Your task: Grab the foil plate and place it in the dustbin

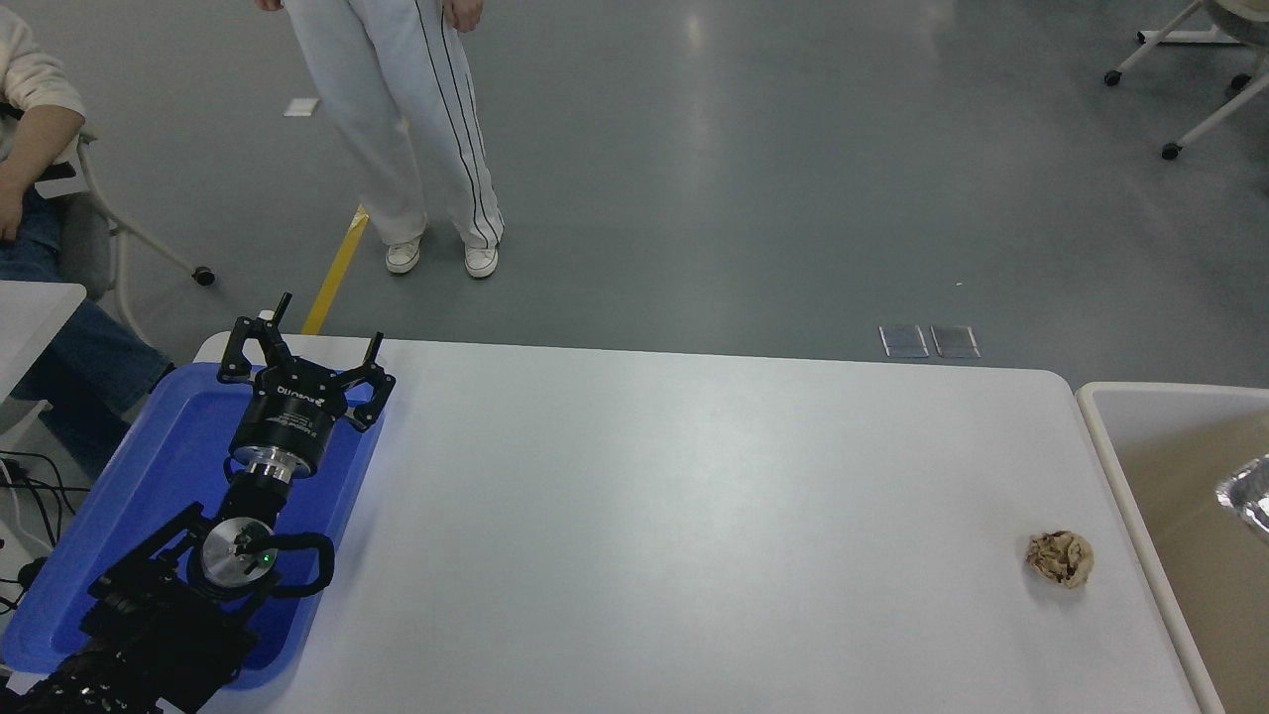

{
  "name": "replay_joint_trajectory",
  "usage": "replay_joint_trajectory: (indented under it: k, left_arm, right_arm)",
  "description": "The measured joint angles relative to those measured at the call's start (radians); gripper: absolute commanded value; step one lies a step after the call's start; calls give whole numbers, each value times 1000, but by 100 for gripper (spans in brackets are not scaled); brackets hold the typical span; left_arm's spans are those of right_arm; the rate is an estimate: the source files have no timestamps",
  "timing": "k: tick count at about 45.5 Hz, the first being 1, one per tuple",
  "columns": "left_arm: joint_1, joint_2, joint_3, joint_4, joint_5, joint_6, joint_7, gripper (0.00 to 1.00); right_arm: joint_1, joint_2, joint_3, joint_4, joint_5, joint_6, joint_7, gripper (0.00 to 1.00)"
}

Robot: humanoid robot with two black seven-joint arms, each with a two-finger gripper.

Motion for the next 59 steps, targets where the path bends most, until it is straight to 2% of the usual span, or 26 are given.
replay_joint_trajectory:
  k: [25, 43, 46, 47, 49, 55, 59]
  left_arm:
    - [0, 0, 0, 0, 0, 0, 0, 100]
    - [0, 0, 0, 0, 0, 0, 0, 100]
    - [0, 0, 0, 0, 0, 0, 0, 100]
    - [0, 0, 0, 0, 0, 0, 0, 100]
    - [0, 0, 0, 0, 0, 0, 0, 100]
    - [0, 0, 0, 0, 0, 0, 0, 100]
    - [0, 0, 0, 0, 0, 0, 0, 100]
  right_arm:
    - [-213, 161, 65, -119, 13, -392, 1, 0]
    - [-244, 209, 70, -126, 15, -474, 1, 0]
    - [-246, 212, 71, -126, 15, -481, 1, 24]
    - [-246, 213, 71, -127, 15, -488, 1, 43]
    - [-246, 214, 71, -128, 15, -496, 1, 60]
    - [-248, 224, 71, -128, 14, -574, 1, 87]
    - [-250, 238, 71, -128, 14, -629, 1, 97]
